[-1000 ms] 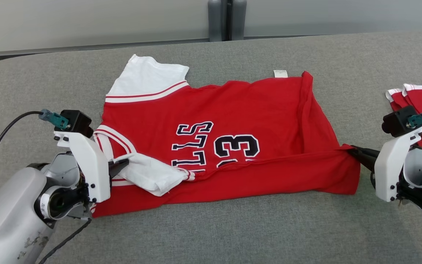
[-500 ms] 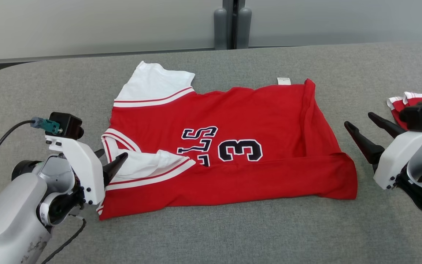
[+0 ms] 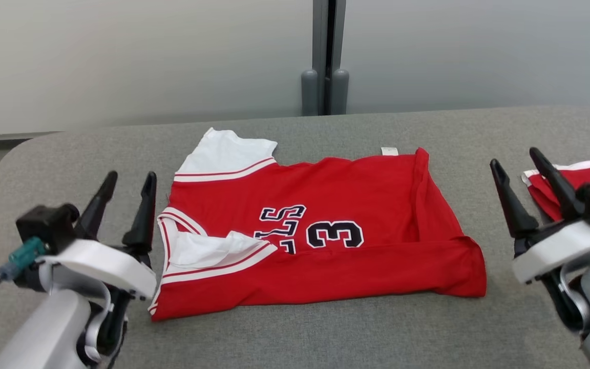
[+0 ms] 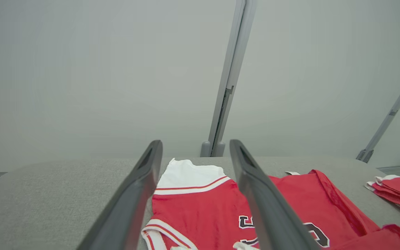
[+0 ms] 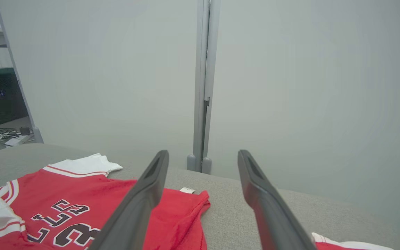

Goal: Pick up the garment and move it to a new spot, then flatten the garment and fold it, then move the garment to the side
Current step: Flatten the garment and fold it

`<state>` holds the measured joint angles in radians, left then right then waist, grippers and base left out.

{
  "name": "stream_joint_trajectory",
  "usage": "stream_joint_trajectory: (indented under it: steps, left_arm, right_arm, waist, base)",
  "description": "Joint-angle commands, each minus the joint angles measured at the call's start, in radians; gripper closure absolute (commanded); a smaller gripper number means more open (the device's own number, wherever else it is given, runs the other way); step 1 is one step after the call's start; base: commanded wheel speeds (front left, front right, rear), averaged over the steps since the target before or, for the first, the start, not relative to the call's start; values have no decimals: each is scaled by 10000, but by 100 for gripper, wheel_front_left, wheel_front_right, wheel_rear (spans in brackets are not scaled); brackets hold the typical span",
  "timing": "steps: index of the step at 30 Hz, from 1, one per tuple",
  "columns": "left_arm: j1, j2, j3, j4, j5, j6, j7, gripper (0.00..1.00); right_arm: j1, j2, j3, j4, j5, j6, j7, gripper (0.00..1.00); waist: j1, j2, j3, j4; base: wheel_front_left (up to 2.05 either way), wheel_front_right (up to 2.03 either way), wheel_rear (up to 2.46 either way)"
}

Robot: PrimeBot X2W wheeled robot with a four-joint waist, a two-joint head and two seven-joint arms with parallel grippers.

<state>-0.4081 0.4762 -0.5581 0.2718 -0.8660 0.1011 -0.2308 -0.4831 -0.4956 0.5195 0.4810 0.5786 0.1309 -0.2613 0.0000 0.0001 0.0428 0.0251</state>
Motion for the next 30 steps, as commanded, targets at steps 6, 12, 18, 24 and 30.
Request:
stream_joint_trajectory:
  steps: [6,12,18,24,30]
  left_arm:
    - [1418,-806,989,-994,1360,677,-345,0]
    - [3537,-2477,1916,-1563,4051,390,-329,0]
    - [4378,-3575,3021,-1191,5416,-58,-329,0]
    - [4578,-4076,3993,-577,6034,-321,-328,0]
    - [3933,-4141,4126,1630,6836,298,-329,0]
  right_arm:
    - [2404,1551,-2669,-1747,-2298,-4,-48,0]
    - [4392,2996,-3814,-2814,-3401,-4,-49,0]
    - [5117,3425,-3743,-3035,-3780,-4,-50,0]
    - [5106,3534,-3654,-3298,-3799,-4,-50,0]
    - [4993,3494,-3602,-3424,-3739,-4,-50,0]
  waist:
    - [0,-1,-579,211]
    - [0,-1,-679,302]
    - [0,-1,-597,240]
    - [0,-1,-459,105]
    - [0,-1,-225,-55]
  base:
    - [0,0,0]
    - [0,0,0]
    - [0,0,0]
    - [0,0,0]
    - [0,0,0]
